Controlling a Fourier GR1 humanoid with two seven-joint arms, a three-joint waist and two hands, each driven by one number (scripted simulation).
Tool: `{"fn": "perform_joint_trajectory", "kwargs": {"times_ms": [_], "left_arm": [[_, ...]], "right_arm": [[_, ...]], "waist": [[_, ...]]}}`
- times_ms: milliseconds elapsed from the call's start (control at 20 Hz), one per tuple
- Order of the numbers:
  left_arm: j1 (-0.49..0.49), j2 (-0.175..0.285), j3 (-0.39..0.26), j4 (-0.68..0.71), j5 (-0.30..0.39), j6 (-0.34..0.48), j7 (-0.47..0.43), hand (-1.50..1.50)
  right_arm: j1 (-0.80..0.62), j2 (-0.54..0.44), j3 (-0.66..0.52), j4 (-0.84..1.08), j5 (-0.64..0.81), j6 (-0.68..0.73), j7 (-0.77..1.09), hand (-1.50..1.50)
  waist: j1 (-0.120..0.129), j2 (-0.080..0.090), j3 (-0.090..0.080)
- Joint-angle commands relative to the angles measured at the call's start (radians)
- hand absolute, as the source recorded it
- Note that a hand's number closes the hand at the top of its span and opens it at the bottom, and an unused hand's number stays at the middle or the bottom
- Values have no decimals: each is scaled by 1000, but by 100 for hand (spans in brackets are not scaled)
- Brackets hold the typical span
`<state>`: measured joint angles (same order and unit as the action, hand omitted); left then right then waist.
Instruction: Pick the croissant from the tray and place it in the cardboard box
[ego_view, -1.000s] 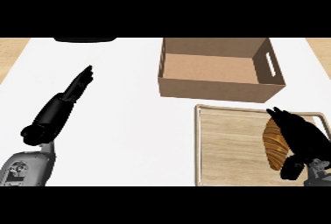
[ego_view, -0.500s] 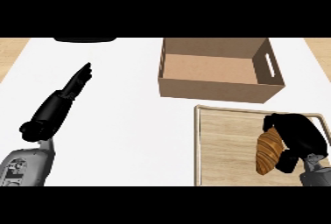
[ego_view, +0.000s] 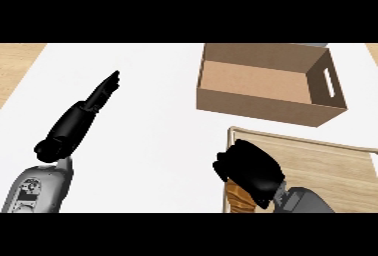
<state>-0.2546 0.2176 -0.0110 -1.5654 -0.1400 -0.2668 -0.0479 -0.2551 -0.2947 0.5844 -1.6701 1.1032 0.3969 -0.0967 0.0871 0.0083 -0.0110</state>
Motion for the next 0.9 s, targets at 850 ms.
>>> {"fn": "perform_joint_trajectory", "kwargs": {"times_ms": [850], "left_arm": [[28,16,52,-13,-4,16,12,0]], "right_arm": [[-282,294,-237,-140,-292,-63,173,150]], "waist": [[-75,-7,11]]}}
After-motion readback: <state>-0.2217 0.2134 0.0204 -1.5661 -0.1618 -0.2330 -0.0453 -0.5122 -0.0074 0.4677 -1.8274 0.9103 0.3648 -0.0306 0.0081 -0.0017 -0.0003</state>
